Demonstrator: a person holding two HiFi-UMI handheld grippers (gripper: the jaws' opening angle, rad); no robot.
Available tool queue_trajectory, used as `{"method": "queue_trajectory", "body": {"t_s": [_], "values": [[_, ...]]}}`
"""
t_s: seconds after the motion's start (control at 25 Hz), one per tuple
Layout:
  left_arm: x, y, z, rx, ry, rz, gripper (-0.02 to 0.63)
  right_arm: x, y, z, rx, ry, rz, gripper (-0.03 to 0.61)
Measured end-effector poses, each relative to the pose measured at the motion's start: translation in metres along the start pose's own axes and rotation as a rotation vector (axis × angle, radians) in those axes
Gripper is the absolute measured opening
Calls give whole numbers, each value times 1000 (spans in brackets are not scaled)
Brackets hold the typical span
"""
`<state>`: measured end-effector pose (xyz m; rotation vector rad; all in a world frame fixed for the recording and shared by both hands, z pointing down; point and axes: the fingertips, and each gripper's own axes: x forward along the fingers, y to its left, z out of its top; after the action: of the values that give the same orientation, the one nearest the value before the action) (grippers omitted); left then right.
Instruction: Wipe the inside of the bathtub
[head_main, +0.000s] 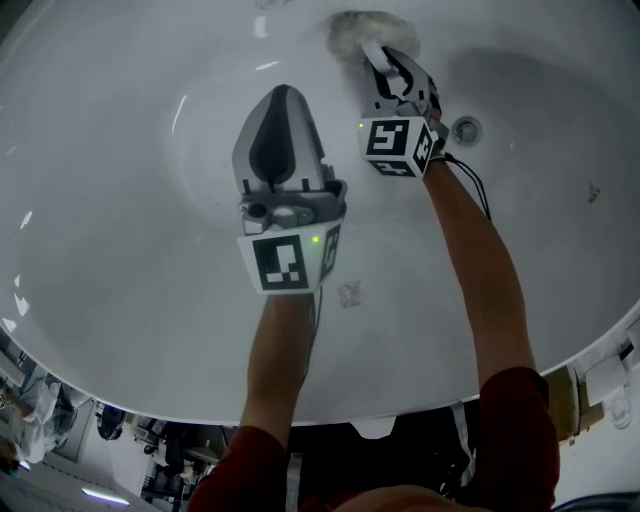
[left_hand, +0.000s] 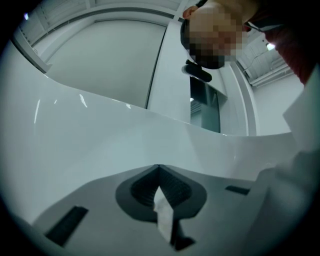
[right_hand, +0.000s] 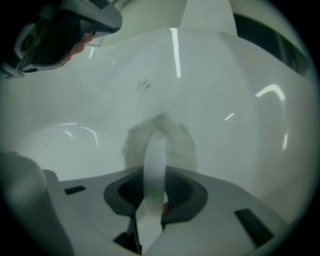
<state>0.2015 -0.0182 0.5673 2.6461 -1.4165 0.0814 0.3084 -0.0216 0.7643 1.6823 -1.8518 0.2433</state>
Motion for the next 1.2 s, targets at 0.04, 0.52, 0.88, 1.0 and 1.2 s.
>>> {"method": "queue_trajectory", "body": {"t_s": [0.04, 0.52, 0.88, 1.0, 1.2], "values": [[4, -22, -3, 0, 0, -12, 15, -9, -18, -14, 3, 4, -10, 92], [-43, -165, -56, 52, 27, -118, 15, -119, -104, -147, 195, 54, -195, 92], [77, -128, -13, 86, 60, -146, 15, -51, -188, -73, 474, 74, -364, 92], [89, -104, 5, 92, 64, -141, 15, -36, -186, -45, 481, 79, -370, 92], [66, -80, 22, 71, 51, -107, 15, -52, -171, -32, 466, 80, -357, 92]]}}
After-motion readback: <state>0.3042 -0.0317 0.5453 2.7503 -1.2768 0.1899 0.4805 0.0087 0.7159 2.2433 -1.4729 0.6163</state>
